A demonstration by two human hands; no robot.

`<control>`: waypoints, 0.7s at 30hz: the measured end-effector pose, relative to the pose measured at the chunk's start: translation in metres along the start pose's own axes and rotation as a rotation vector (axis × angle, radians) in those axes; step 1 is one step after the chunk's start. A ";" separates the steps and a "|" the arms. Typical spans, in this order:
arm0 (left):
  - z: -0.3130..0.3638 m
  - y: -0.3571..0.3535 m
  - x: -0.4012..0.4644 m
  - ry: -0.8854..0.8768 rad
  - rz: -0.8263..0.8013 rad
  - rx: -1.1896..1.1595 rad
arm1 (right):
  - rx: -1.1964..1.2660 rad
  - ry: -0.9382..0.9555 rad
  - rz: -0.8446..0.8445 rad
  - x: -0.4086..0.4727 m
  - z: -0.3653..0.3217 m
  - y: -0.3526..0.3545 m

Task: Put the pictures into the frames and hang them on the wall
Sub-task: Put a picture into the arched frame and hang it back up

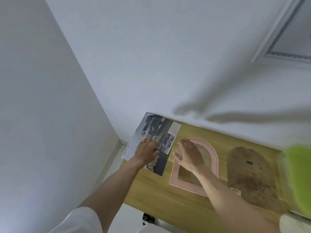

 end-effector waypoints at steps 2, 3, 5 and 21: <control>-0.019 0.001 0.007 -0.002 -0.013 -0.008 | -0.015 0.023 -0.013 0.012 -0.022 -0.009; -0.027 0.002 0.010 -0.005 -0.016 -0.013 | -0.027 0.027 -0.029 0.018 -0.031 -0.015; -0.039 0.002 0.015 -0.031 -0.014 -0.015 | -0.059 0.011 -0.087 0.028 -0.045 -0.027; -0.077 -0.012 0.022 -0.228 0.074 0.019 | -0.017 0.050 -0.055 0.054 -0.074 -0.061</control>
Point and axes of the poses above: each hand's wrist, its own x-axis towards the middle knuckle, its own y-axis out of the back of the hand, z = x × y, the point moved 6 cm from there along x, towards the middle knuckle, and after that the axes turned 12 degrees about -y, right-handed, at the moved point
